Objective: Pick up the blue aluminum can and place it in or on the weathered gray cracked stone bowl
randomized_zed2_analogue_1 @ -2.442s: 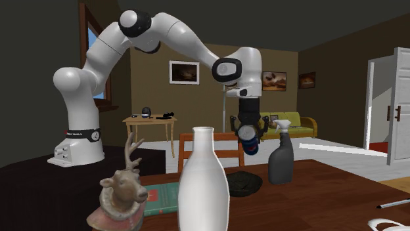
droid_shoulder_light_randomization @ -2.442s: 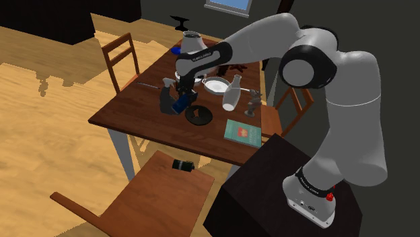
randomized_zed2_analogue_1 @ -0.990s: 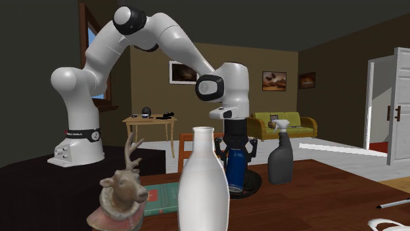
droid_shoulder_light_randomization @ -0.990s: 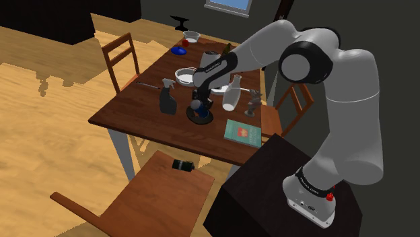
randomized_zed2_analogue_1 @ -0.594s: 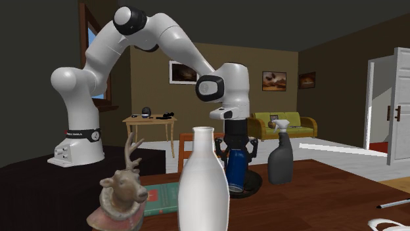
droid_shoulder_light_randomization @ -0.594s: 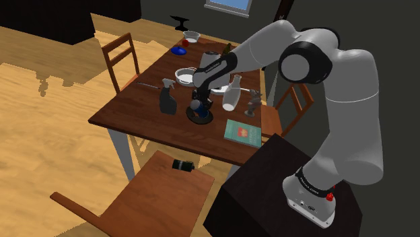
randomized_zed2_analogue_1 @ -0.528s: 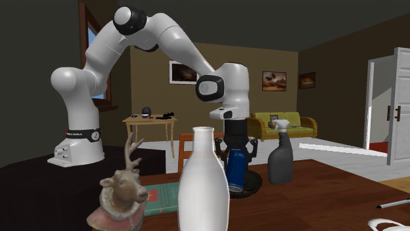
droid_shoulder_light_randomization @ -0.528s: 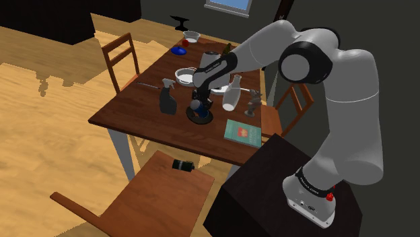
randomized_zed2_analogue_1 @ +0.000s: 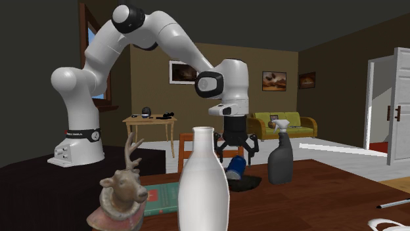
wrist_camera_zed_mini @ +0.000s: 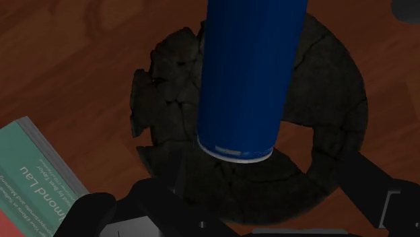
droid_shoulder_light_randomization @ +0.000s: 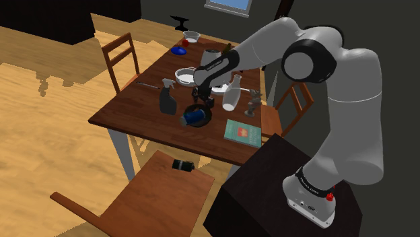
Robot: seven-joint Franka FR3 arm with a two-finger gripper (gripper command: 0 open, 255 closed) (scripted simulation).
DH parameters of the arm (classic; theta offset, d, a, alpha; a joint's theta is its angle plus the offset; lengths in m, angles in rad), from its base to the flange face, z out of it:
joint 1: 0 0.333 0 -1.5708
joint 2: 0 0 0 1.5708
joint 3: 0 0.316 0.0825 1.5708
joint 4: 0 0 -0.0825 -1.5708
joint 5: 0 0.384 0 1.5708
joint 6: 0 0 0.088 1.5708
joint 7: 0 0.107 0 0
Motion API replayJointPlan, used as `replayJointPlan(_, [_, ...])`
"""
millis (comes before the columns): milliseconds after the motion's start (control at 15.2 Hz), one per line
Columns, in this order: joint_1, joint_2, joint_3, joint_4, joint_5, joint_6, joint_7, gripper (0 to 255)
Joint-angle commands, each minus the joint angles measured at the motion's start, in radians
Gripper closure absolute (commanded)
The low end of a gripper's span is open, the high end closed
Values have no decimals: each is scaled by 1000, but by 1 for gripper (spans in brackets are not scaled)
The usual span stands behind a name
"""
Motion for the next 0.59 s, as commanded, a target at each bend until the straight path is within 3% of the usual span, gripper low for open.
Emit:
replayJointPlan(0, [8,-43,-15,-2,-18,-40,10,0])
replayJointPlan(528, [12,-61,-21,-2,-26,-58,15,0])
